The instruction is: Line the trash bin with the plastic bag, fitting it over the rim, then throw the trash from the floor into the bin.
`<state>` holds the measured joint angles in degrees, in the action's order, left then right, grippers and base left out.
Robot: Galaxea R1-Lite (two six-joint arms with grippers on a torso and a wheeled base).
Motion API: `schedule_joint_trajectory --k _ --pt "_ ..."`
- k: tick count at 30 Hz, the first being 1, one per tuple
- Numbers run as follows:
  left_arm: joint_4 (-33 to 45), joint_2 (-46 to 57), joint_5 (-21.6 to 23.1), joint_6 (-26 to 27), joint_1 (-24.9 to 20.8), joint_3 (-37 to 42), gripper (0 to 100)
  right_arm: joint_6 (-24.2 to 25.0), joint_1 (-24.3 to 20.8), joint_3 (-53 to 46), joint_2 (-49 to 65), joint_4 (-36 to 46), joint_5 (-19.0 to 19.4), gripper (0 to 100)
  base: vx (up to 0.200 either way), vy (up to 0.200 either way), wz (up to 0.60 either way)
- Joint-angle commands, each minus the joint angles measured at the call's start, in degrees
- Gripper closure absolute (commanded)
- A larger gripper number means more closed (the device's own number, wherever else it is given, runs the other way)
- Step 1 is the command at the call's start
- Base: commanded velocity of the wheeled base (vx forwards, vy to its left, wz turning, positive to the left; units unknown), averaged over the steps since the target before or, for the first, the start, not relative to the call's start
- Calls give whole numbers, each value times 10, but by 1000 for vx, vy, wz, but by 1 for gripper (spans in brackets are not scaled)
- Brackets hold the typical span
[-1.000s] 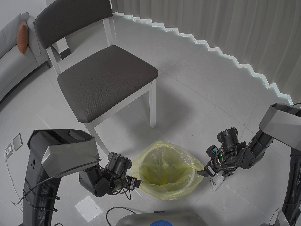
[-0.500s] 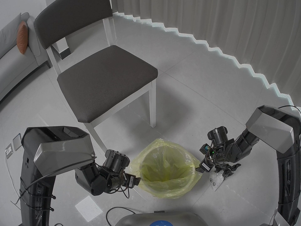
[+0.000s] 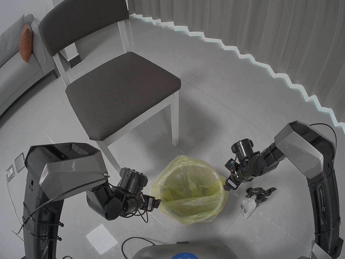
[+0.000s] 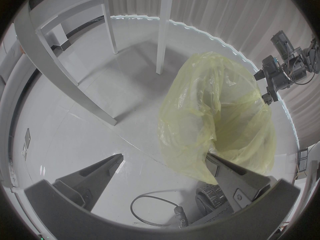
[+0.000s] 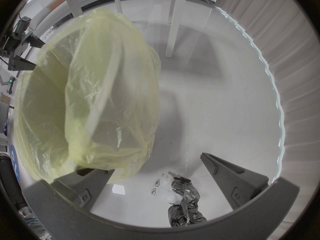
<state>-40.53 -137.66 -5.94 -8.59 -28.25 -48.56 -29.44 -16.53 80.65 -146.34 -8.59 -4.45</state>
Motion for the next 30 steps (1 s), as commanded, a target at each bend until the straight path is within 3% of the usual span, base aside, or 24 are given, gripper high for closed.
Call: schedule_joint_trajectory --k 1,6,14,23,30 --pt "0 -9 0 0 4 -15 0 1 9 18 -13 -4 0 0 0 0 0" --pt "10 -9 -3 0 5 -26 0 3 9 29 -12 0 1 0 0 0 0" --pt "-2 39 -1 -2 -8 48 0 1 9 -96 64 -8 8 0 0 0 0" --pt "-97 35 13 -13 -13 144 0 -10 7 -247 148 -52 8 0 0 0 0" --pt "-158 14 15 -14 -9 172 0 -3 1 -269 214 -85 30 0 0 0 0"
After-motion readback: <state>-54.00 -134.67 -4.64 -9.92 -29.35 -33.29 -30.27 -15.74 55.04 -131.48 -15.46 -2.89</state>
